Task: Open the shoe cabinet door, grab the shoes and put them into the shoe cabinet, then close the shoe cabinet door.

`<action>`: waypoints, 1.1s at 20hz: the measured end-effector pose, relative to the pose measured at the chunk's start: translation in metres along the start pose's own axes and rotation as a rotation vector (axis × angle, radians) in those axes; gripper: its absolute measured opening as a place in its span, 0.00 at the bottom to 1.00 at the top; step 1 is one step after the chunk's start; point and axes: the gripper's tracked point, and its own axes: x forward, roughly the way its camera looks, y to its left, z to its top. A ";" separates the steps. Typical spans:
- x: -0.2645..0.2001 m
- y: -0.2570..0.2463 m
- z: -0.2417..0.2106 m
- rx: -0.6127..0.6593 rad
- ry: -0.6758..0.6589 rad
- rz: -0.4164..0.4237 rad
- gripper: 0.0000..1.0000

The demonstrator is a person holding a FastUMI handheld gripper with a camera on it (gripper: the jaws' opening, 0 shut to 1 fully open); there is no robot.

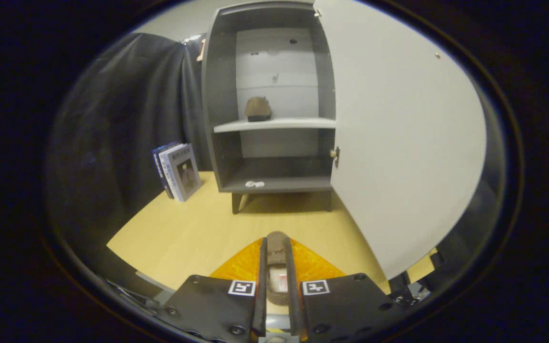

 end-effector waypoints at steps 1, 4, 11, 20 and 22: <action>0.009 0.006 -0.015 0.002 0.042 0.007 0.21; 0.034 0.016 -0.053 0.004 0.153 0.011 0.21; 0.083 0.022 -0.117 0.016 0.345 -0.025 0.21; 0.110 0.011 -0.134 -0.006 0.424 -0.070 0.24; 0.115 0.011 -0.133 -0.004 0.417 -0.079 0.24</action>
